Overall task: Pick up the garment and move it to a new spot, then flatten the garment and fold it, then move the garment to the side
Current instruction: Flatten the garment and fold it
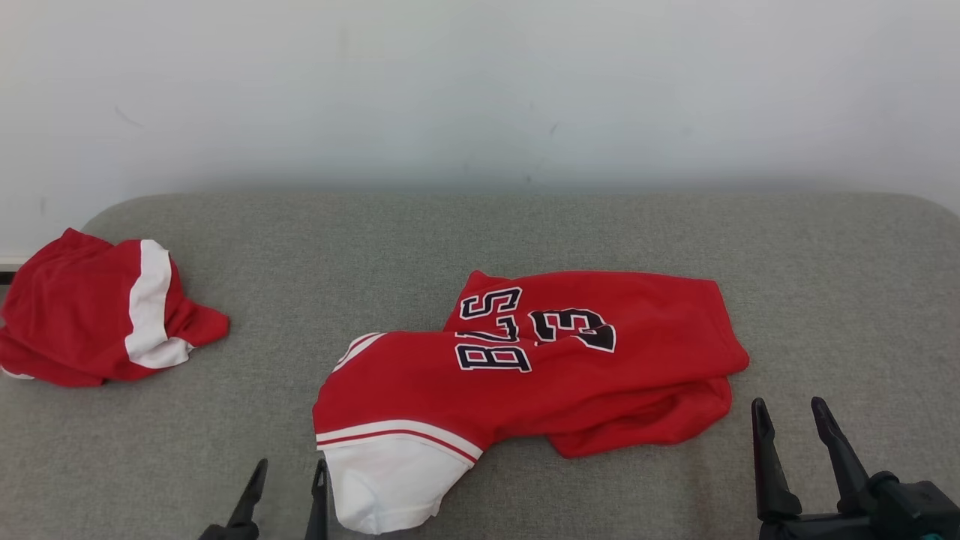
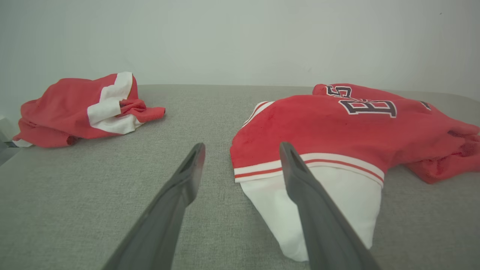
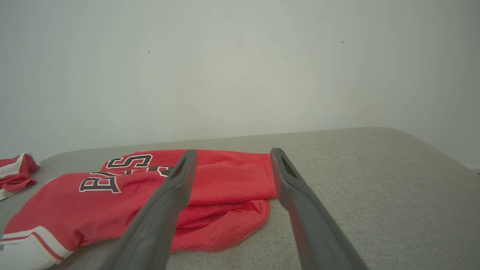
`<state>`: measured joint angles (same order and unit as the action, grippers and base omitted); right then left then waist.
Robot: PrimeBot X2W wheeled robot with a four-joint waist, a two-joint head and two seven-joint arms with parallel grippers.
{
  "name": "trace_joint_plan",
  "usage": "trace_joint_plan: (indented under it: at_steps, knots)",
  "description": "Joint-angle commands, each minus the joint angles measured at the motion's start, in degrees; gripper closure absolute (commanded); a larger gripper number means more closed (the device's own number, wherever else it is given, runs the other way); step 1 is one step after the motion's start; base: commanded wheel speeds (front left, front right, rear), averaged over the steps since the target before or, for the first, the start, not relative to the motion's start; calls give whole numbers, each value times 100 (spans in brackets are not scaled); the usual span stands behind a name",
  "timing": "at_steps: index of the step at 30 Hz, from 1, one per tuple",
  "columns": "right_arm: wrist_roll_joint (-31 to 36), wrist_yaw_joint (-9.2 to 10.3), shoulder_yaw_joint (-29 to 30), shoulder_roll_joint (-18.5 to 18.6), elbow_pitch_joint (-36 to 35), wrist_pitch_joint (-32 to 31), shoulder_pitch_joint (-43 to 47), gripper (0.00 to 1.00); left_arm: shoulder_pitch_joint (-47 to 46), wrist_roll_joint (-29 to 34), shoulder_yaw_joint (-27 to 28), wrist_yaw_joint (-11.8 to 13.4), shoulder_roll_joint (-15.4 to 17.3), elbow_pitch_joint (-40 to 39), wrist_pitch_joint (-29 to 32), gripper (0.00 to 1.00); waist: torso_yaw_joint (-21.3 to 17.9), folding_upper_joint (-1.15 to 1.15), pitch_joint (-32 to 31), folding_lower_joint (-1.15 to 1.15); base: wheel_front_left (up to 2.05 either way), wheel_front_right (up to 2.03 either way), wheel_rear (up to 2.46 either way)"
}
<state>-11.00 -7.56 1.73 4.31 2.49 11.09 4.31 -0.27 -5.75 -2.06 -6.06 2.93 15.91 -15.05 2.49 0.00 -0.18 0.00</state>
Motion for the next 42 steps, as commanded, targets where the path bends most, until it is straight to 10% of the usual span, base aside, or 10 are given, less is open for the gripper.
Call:
trace_joint_plan:
  at_steps: [1, 22, 24, 25, 27, 42]
  knots:
    - [-38, 12, -14, -15, 18, -22, 39, 0, -14, -52, -103, -26, -5, 205, -19, 0, -27, 0, 11, 0, 0, 0, 0]
    - [-42, 12, 2, -14, 141, 37, -138, 0, -647, -610, -651, 9, -3, 2054, 33, 0, -315, 0, 313, 0, 0, 0, 0]
    - [-47, 12, 6, -13, 163, 42, -148, 0, -731, -688, -733, -24, -4, 2293, 101, 16, -328, 0, 313, 0, 0, 0, 0]
    - [-49, 12, 11, -14, 171, 45, -156, 0, -771, -730, -760, -36, -4, 2377, 97, 55, -330, 0, 310, 0, 0, 0, 0]
    - [-49, 12, 36, -17, 186, 51, -157, 0, -817, -826, -833, -47, -8, 2515, 82, 100, -317, 0, 297, 0, 0, 0, 0]
    - [-24, 12, 279, -62, 279, 69, 82, 0, -250, -1051, -570, 153, 227, 1525, -14, 100, 159, 0, 57, 0, 0, 0, 0]
